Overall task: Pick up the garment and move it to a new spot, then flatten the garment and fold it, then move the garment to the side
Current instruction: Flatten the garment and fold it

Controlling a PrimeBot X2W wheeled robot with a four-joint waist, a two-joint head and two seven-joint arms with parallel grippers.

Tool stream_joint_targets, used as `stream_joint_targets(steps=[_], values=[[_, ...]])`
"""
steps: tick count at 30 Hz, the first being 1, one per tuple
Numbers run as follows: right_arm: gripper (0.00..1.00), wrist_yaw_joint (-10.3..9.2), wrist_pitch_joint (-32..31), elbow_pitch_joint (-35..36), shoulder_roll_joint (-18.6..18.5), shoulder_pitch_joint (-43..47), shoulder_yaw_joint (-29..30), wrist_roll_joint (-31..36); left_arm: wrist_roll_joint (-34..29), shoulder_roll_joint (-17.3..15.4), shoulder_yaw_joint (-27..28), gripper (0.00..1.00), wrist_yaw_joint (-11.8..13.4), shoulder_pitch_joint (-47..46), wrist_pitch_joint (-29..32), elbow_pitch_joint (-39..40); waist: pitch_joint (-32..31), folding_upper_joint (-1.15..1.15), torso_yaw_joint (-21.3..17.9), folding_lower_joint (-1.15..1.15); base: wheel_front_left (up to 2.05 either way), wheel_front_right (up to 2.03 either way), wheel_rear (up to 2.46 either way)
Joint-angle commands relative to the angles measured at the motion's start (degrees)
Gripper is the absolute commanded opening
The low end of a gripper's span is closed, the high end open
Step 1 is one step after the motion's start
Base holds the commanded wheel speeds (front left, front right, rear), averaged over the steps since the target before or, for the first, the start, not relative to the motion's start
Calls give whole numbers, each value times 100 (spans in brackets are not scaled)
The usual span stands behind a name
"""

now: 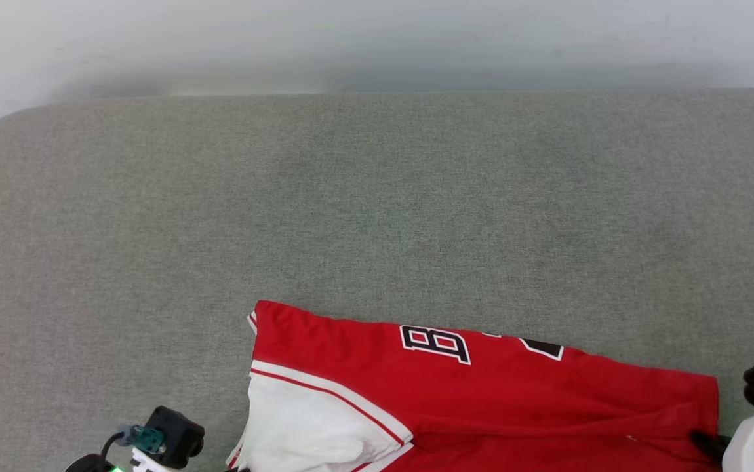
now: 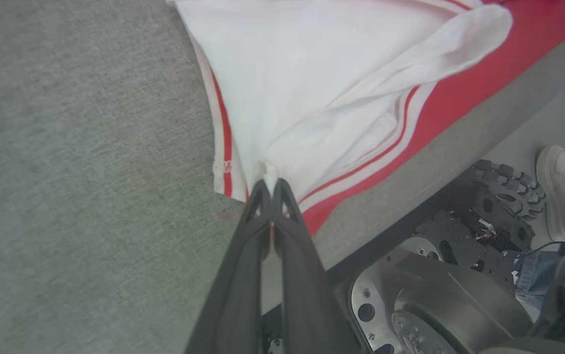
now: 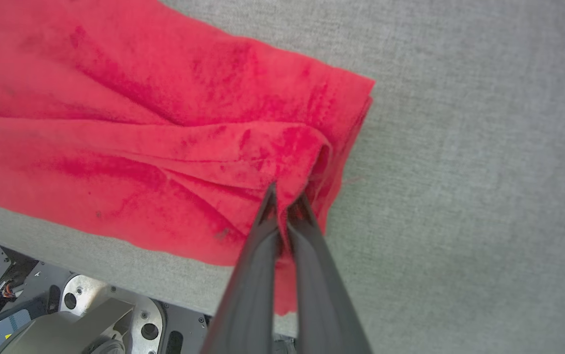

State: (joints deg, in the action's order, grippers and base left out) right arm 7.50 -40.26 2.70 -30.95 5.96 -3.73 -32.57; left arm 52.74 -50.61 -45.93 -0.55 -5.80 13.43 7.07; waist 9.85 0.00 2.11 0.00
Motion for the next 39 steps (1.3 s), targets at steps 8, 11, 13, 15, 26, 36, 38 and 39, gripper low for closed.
stream_joint_targets(steps=[8,11,13,15,26,36,38,39], values=[[100,-2,374,-352,-175,-91,-466,-31,-251,262,-189,100,-117,-134,-112,-443,-138,0,-63,0,0,0,0],[100,-2,468,-301,-202,-144,-519,-86,-308,353,-187,100,-113,-166,-237,-571,-235,0,-89,0,0,0,0],[100,-2,504,-149,-255,-165,-441,-139,-360,404,-134,100,-102,-190,-412,-619,-347,0,-100,0,0,0,0],[100,-2,477,-3,-217,-169,-321,-224,-349,451,-55,100,-83,-223,-569,-563,-424,0,-101,0,0,0,0],[100,-2,-124,947,781,8,979,-167,-458,814,994,100,530,-146,-2560,-456,-578,0,-42,0,0,0,0],[100,-2,-548,788,2143,262,2218,470,-2173,2339,3201,100,818,524,-2859,256,-455,0,118,0,0,0,0],[100,-2,-604,711,2290,262,2354,563,-2479,2685,3550,100,691,735,-2860,278,-434,0,135,0,0,0,0],[100,-2,-619,674,2344,257,2417,591,-2607,2833,3715,100,596,833,-2859,271,-419,0,145,0,0,0,0]])
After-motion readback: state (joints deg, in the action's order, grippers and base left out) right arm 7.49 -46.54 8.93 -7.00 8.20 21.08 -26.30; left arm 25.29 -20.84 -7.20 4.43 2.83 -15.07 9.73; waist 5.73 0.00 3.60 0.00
